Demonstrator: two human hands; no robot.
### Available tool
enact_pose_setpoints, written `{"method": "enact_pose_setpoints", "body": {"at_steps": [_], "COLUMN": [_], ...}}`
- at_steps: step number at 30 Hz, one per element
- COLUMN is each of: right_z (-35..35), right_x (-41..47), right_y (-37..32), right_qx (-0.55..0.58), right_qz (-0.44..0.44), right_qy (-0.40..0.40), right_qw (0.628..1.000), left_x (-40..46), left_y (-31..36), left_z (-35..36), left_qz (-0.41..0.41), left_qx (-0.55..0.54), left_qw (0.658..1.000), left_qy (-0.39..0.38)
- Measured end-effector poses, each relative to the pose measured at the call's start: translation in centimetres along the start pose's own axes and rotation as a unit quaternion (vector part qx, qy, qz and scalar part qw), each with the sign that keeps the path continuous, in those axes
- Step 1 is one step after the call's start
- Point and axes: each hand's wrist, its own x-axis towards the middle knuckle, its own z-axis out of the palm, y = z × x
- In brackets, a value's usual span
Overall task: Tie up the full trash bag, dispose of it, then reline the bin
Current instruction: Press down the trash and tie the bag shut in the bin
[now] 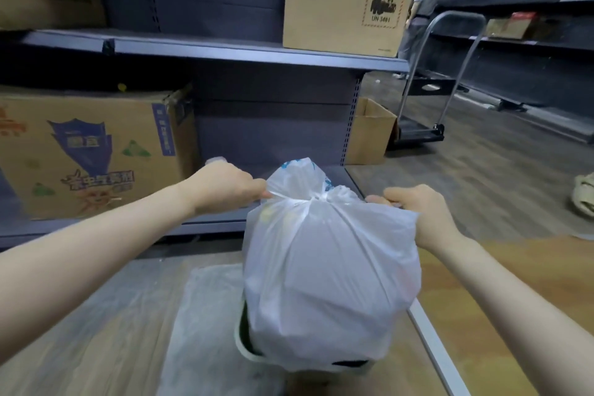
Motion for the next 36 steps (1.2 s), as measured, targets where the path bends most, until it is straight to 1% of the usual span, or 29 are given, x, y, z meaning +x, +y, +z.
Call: {"method": "enact_pose_setpoints", "body": {"at_steps": [2,3,4,6,8,10,12,14,15,16,17,18,19,20,21,22,23,25,26,28,29,31,33,34,36], "right_z": [0.1,0.2,0.3,-0.3,-1.1,-2.0,-2.8,-3.3,-3.4,-3.3,-3.1,-2.7,-2.2,-1.6,-1.1,-0.7,-0.5,-0.1,0.0,0.3,0.4,0.4,0.3,0.3,0.9], "right_x": [-0.2,-0.4,-0.4,-0.1,0.3,1.1,1.7,2.1,2.3,2.6,3.0,3.5,4.0,4.5,5.0,5.3,5.5,5.7,5.7,5.7,5.8,6.1,6.7,7.0,7.6], "right_y": [0.6,0.8,0.7,0.4,-0.2,-0.8,-1.7,-2.2,-2.3,-2.4,-2.4,-2.3,-2.1,-2.1,-2.0,-2.1,-2.2,-2.4,-2.5,-2.7,-2.8,-3.0,-3.5,-3.8,-4.6], "right_qx": [-0.058,-0.080,-0.092,-0.116,-0.160,-0.236,-0.282,-0.331,-0.349,-0.358,-0.359,-0.342,-0.306,-0.268,-0.238,-0.216,-0.203,-0.193,-0.198,-0.216,-0.226,-0.238,-0.231,-0.221,-0.185], "right_qz": [-0.029,-0.029,-0.032,-0.034,-0.072,-0.134,-0.168,-0.192,-0.203,-0.218,-0.234,-0.238,-0.232,-0.218,-0.197,-0.170,-0.141,-0.107,-0.104,-0.116,-0.126,-0.136,-0.137,-0.136,-0.130], "right_qy": [-0.028,-0.044,-0.060,-0.093,-0.111,-0.118,-0.131,-0.147,-0.147,-0.151,-0.156,-0.162,-0.169,-0.175,-0.183,-0.189,-0.197,-0.208,-0.212,-0.201,-0.189,-0.158,-0.128,-0.120,-0.124], "right_qw": [0.998,0.995,0.993,0.988,0.978,0.955,0.935,0.912,0.903,0.895,0.890,0.894,0.908,0.922,0.933,0.943,0.949,0.953,0.952,0.948,0.947,0.949,0.955,0.958,0.966], "left_x": [-0.7,-0.9,-1.1,-1.3,-1.2,-0.7,0.1,0.9,1.3,1.3,1.5,1.9,2.2,2.4,2.7,2.8,3.1,3.7,3.9,4.2,4.4,4.8,5.5,5.9,6.7], "left_y": [-0.3,-0.2,-0.1,0.1,-0.3,-0.6,-0.8,-0.9,-1.0,-0.9,-0.9,-1.1,-1.0,-0.7,-0.3,0.2,0.7,1.0,1.1,1.5,1.5,1.6,1.6,1.6,1.6], "left_z": [0.4,0.6,-0.1,-1.3,-1.3,-2.3,-2.4,-2.6,-2.8,-3.0,-2.7,-2.2,-1.9,-2.0,-2.0,-2.2,-2.3,-1.6,-1.5,-1.3,-1.1,-1.0,-0.5,-0.3,0.4], "left_qz": [-0.002,0.003,0.007,0.006,0.026,0.027,0.014,-0.014,-0.017,-0.007,0.013,0.027,0.038,0.045,0.042,0.035,0.016,-0.051,-0.080,-0.126,-0.143,-0.167,-0.191,-0.199,-0.215], "left_qx": [-0.027,-0.040,-0.062,-0.054,-0.045,-0.052,-0.041,-0.033,-0.011,-0.007,0.018,0.035,0.045,0.048,0.041,0.021,-0.006,-0.079,-0.120,-0.168,-0.186,-0.218,-0.244,-0.260,-0.303], "left_qw": [1.000,0.999,0.997,0.998,0.999,0.998,0.998,0.998,0.997,0.998,0.999,0.999,0.998,0.997,0.997,0.999,1.000,0.993,0.986,0.975,0.971,0.961,0.951,0.945,0.928], "left_qy": [-0.005,0.026,0.038,0.039,-0.007,-0.011,-0.047,-0.060,-0.070,-0.069,-0.042,-0.002,0.034,0.047,0.042,0.019,-0.022,-0.070,-0.078,-0.070,-0.052,-0.017,0.001,-0.003,-0.035]}}
